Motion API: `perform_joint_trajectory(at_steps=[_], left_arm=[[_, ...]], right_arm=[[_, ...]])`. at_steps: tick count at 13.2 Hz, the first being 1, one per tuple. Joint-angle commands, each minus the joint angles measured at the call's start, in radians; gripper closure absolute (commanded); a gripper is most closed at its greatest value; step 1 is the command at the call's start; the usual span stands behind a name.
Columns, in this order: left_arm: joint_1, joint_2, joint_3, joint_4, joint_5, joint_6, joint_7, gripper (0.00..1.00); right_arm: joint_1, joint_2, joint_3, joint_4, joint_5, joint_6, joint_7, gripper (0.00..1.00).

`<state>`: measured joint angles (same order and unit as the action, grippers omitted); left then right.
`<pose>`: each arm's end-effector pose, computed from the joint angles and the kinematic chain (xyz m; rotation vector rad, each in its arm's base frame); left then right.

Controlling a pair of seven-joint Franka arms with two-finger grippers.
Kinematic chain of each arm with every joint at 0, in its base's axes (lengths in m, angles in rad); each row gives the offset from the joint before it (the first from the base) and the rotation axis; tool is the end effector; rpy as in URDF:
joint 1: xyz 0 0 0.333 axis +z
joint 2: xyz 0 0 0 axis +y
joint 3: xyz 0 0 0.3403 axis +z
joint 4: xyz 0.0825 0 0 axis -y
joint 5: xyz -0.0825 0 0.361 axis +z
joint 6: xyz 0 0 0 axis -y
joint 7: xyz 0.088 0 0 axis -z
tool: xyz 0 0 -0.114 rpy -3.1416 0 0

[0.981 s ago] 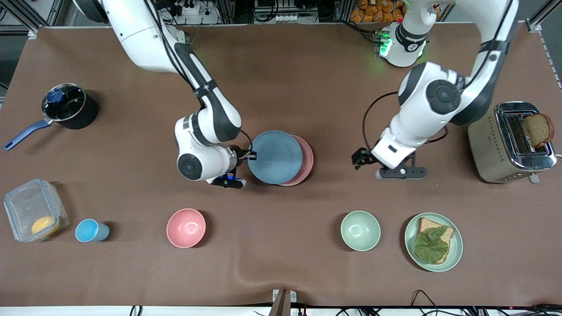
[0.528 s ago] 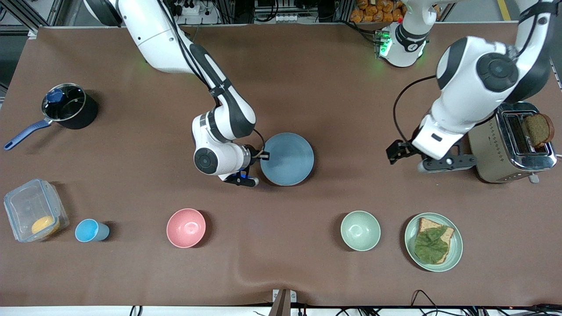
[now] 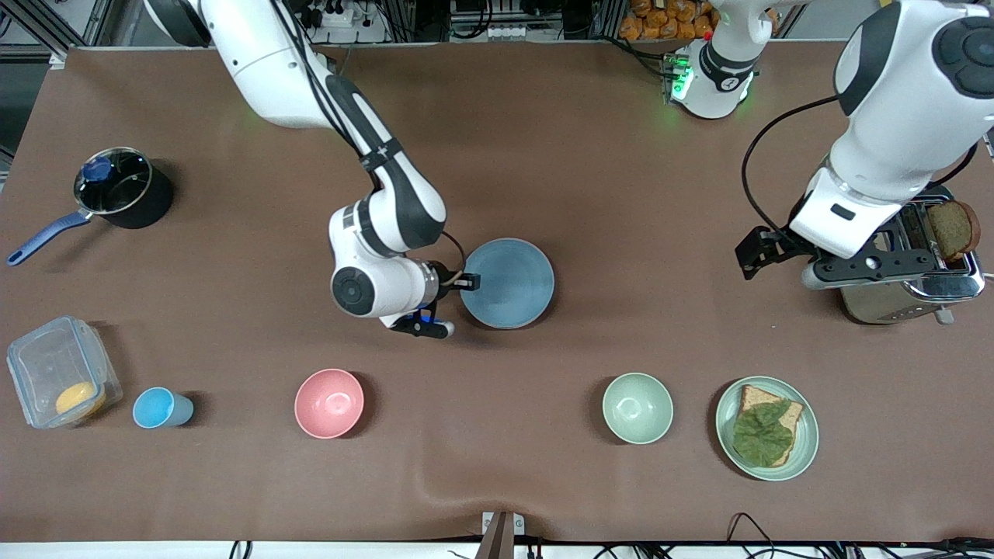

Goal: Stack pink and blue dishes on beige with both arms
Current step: 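Release the blue plate and withdraw both grippers from the stack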

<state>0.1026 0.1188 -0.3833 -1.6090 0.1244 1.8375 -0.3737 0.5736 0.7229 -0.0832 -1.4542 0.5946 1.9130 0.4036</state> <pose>0.5730 -0.1407 0.5875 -3.0968 -0.1121 -0.2129 0.5852 0.3745 0.2725 -2.7496 0.2445 0.6081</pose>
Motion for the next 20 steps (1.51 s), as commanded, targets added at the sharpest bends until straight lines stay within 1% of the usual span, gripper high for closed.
perform_joint_trajectory(at_steps=[1, 3, 4, 6, 7, 9, 10, 11, 12, 13, 14, 15, 18, 19, 20], left_arm=[[0.002, -0.001, 0.007, 0.063, 0.020, -0.095, 0.018, 0.00], [0.009, -0.008, 0.009, 0.083, 0.011, -0.125, 0.019, 0.00], [0.018, -0.011, 0.008, 0.095, 0.009, -0.142, 0.019, 0.00], [0.023, -0.027, 0.007, 0.100, 0.008, -0.156, 0.038, 0.00], [0.040, -0.040, 0.012, 0.100, 0.003, -0.156, 0.057, 0.00], [0.060, -0.053, 0.020, 0.103, -0.021, -0.162, 0.125, 0.00], [0.037, -0.063, 0.071, 0.104, -0.037, -0.164, 0.160, 0.00], [-0.015, -0.070, 0.130, 0.103, -0.055, -0.165, 0.176, 0.00], [-0.047, -0.073, 0.168, 0.101, -0.058, -0.165, 0.180, 0.00], [-0.056, -0.074, 0.176, 0.100, -0.058, -0.170, 0.185, 0.00], [-0.058, -0.076, 0.176, 0.100, -0.058, -0.185, 0.187, 0.00], [-0.069, -0.082, 0.179, 0.100, -0.058, -0.191, 0.187, 0.00], [-0.070, -0.090, 0.187, 0.098, -0.060, -0.208, 0.188, 0.00], [-0.069, -0.090, 0.185, 0.098, -0.060, -0.219, 0.188, 0.00], [-0.069, -0.090, 0.184, 0.100, -0.060, -0.227, 0.190, 0.00]], right_arm=[[-0.104, -0.045, -0.015, 0.069, -0.105, -0.182, -0.002, 0.00], [-0.170, -0.080, -0.024, 0.103, -0.243, -0.279, -0.023, 0.00], [-0.216, -0.106, -0.023, 0.103, -0.287, -0.320, -0.067, 0.00], [-0.306, -0.135, -0.026, 0.103, -0.320, -0.397, -0.197, 0.00], [-0.346, -0.155, -0.030, 0.097, -0.352, -0.405, -0.235, 0.00], [-0.411, -0.186, -0.032, 0.095, -0.453, -0.408, -0.319, 0.00], [-0.446, -0.197, -0.032, 0.095, -0.478, -0.408, -0.366, 0.00], [-0.486, -0.210, -0.032, 0.095, -0.498, -0.408, -0.420, 0.00], [-0.504, -0.229, -0.033, 0.095, -0.510, -0.408, -0.446, 0.00], [-0.505, -0.261, -0.041, 0.087, -0.533, -0.401, -0.465, 0.00], [-0.502, -0.304, -0.041, 0.072, -0.580, -0.397, -0.463, 0.00], [-0.505, -0.350, -0.041, 0.052, -0.608, -0.394, -0.463, 0.00], [-0.535, -0.549, -0.038, -0.089, -0.615, -0.325, -0.463, 0.00], [-0.547, -0.584, -0.036, -0.100, -0.613, -0.327, -0.465, 0.00], [-0.551, -0.600, -0.035, -0.095, -0.613, -0.330, -0.470, 0.00]])
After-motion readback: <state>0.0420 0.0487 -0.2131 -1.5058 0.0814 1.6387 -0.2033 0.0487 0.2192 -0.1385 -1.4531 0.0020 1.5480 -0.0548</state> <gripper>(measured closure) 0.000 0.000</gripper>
